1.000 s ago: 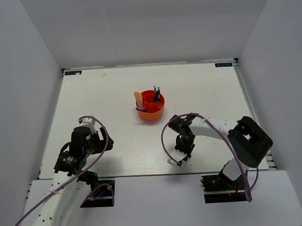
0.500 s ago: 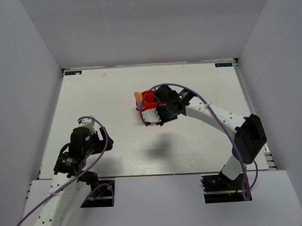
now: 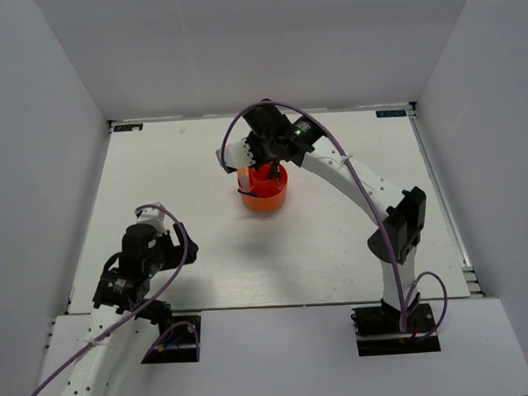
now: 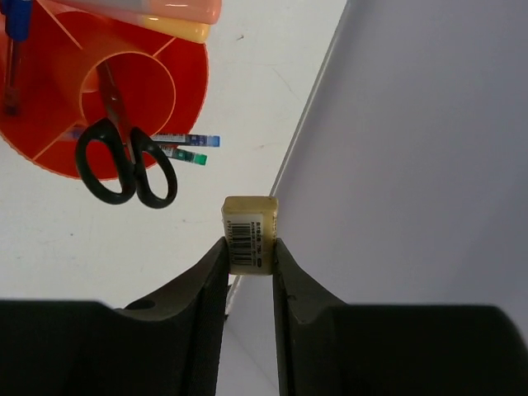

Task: Sort the stationery into containers
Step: Place the stationery in the storage box.

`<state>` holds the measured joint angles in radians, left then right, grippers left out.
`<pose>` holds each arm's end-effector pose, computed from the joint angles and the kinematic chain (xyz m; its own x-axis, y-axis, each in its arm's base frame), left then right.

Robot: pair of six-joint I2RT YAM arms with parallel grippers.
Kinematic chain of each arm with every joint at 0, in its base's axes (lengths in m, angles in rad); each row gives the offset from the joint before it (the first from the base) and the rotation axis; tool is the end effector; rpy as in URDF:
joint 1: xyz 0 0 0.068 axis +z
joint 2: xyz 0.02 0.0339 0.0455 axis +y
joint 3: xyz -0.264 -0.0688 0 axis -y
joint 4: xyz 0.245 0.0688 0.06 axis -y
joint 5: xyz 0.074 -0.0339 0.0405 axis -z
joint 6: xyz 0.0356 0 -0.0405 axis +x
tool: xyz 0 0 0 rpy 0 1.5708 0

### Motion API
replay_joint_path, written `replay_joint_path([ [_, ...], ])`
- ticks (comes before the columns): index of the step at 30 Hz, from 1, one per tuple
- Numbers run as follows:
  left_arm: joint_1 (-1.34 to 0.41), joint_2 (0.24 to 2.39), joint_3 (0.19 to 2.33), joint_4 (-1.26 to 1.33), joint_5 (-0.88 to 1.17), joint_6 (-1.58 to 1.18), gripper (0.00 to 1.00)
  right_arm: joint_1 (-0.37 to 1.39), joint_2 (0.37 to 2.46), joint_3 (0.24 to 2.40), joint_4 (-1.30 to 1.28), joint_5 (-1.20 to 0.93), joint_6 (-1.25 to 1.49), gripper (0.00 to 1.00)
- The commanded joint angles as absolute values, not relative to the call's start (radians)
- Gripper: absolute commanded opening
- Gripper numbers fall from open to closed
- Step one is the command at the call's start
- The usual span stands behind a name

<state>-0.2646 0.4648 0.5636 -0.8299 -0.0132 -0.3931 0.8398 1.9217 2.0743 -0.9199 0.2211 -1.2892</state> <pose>0.1000 -0.0266 0.2425 -0.6918 -0.2094 -0.6910 -0.0141 0.9608 -0.2770 0.2876 0.3090 0.3825 0.4678 -0.8822 -0.0538 -0.6178 -0.2828 -0.7337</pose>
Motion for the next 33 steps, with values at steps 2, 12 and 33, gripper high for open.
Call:
replay_joint_path([
  [2, -0.259, 0.448, 0.561, -0.811, -0.002, -0.391, 0.95, 0.838, 1.966, 2.108, -0.902, 0.249, -1.497, 0.00],
  [12, -0.259, 0.428, 0.558, -0.810, -0.002, -0.394, 0.95, 0.802, 2.140, 2.197, -0.858, 0.146, -1.663, 0.00],
  [33, -0.258, 0.426, 0.555, -0.804, 0.023, -0.393, 0.95, 0.744, 2.221, 2.145, -0.894, 0.063, -1.808, 0.00],
])
